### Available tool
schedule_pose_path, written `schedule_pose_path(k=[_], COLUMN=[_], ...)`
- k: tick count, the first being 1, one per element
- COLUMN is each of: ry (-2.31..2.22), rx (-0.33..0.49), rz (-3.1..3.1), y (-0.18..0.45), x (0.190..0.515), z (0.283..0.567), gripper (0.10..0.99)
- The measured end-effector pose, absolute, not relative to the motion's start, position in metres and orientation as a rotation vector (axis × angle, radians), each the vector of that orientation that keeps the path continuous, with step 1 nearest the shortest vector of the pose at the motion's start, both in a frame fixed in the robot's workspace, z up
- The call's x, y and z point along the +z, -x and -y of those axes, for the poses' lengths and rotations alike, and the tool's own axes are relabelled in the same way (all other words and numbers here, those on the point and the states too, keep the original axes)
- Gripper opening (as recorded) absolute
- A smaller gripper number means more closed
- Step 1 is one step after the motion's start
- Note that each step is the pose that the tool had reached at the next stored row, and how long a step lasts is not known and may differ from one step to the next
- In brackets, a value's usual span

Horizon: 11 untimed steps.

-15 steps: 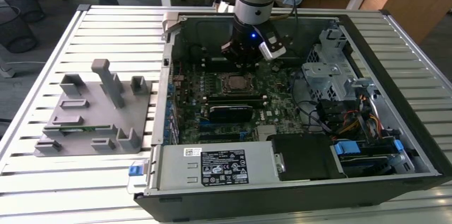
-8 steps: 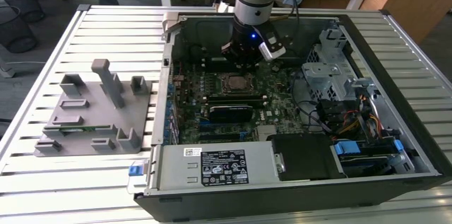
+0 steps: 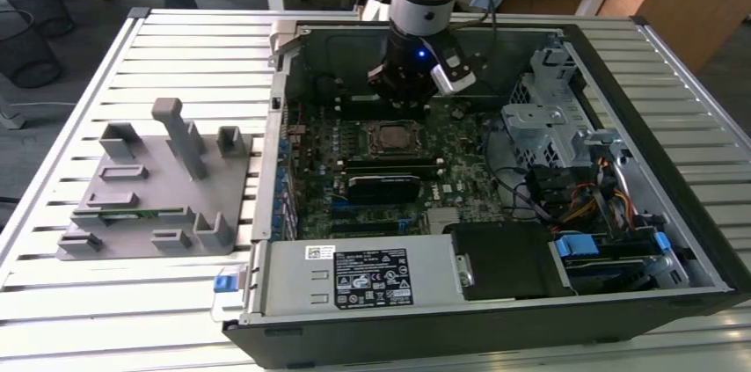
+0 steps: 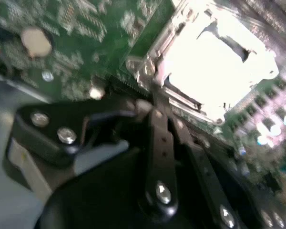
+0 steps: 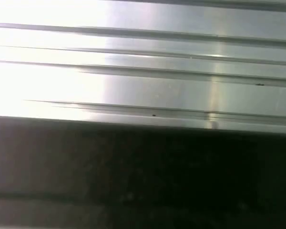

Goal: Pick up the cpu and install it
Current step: 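Install the first cpu locking lever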

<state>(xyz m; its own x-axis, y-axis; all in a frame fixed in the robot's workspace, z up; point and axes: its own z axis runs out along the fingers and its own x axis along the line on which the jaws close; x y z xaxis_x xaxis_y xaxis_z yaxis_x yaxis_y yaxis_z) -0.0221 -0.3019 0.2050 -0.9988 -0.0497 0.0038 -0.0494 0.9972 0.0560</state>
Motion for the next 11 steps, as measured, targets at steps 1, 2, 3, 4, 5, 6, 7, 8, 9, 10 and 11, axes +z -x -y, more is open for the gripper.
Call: schedule_pose_path(k=[1,2,3,4,5,6,7,8,9,10,11], ry=[-0.078,-0.078,-0.078,-0.078,-0.078,-0.078,-0.078,-0.078,-0.078,-0.078,-0.078], rx=[-0.087,-0.087,-0.087,-0.087,-0.087,-0.087,-0.087,-0.087,-0.087,-0.087,-0.087], rz=[3.134,3.134,3.134,3.134,3.134,3.134,3.134,3.134,3.134,3.134,3.134], y=[0.0222,0.0222,0.0222,0.0222,0.0222,0.0222,0.0222,0.0222,0.0221,0.022,0.0219], x=[0.2097,0.2129,0.2136,0.2135,0.2136,0.2136,0.2136,0.2134,0.2134,0.2134,0.2133], z=[0.302,0.3021,0.3021,0.3021,0.3024,0.303,0.3042,0.3054,0.3058,0.3061,0.3066], gripper=[0.106,0.106,0.106,0.106,0.106,0.106,0.106,0.106,0.106,0.106,0.106])
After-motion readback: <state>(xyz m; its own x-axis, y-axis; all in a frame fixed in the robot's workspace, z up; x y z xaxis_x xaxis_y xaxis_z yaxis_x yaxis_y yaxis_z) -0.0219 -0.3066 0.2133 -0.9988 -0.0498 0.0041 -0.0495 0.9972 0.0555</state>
